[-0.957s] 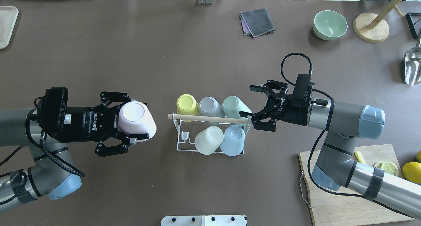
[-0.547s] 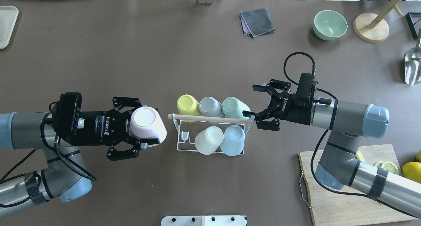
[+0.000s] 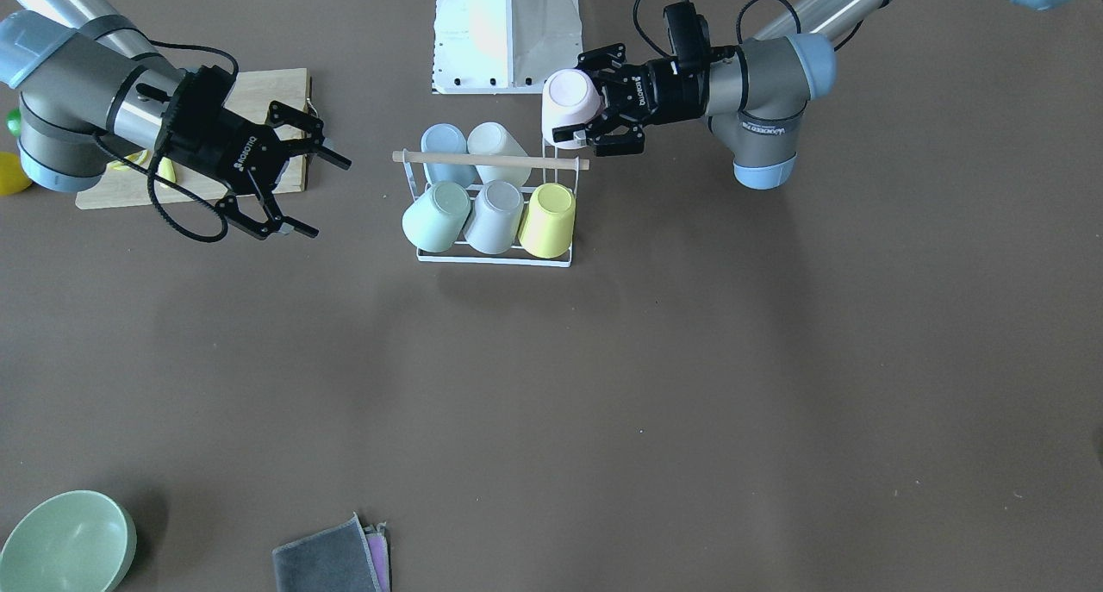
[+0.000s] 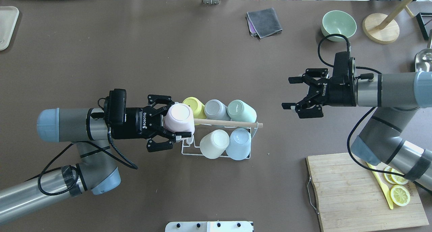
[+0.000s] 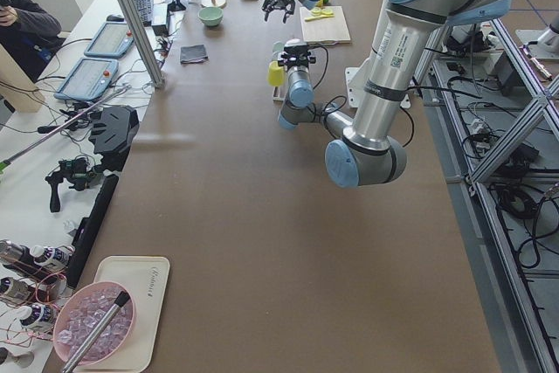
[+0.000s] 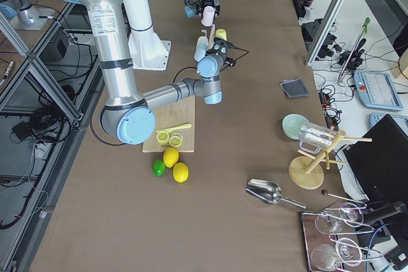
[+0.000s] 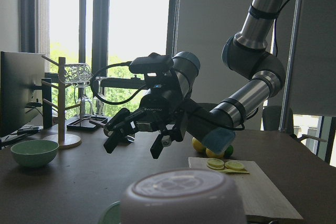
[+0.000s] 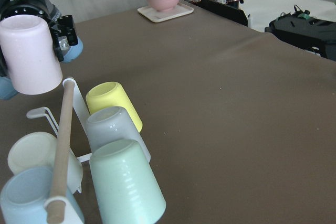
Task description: Place cup on cup holder
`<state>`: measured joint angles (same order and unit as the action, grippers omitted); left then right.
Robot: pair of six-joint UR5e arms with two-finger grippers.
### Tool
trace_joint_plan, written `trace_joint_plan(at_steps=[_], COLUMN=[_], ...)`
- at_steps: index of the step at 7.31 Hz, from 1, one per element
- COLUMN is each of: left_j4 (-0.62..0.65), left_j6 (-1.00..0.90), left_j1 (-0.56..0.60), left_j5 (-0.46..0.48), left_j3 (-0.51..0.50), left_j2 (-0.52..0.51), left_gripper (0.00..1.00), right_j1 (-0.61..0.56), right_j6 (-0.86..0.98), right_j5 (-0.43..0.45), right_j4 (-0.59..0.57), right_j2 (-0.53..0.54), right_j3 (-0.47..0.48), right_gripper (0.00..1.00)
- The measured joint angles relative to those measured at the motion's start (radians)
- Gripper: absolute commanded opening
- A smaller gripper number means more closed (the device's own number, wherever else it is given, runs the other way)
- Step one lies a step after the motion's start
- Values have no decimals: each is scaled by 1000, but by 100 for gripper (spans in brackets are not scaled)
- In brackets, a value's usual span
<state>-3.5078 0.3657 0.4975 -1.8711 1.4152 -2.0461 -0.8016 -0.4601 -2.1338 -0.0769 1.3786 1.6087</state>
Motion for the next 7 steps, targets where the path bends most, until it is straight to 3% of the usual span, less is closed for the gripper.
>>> trace_joint_plan(at_steps=[2,4,7], left_j4=[0,1,-8], left_j6=[-15,-112,-218], left_j1=[-10,-29,-38], left_j5=[0,0,0], left_j3=[-10,-9,-3], left_j2=[-14,-13,-14], left_gripper=[42,41,41], right_j1=[-114,-206,-298], right_j6=[-1,3,10], right_j5=[-158,-262,-292], right_j4=[-163,-365,-689], right_j2=[39,73,138], right_j3=[17,30,53], right_gripper=[100,100,100])
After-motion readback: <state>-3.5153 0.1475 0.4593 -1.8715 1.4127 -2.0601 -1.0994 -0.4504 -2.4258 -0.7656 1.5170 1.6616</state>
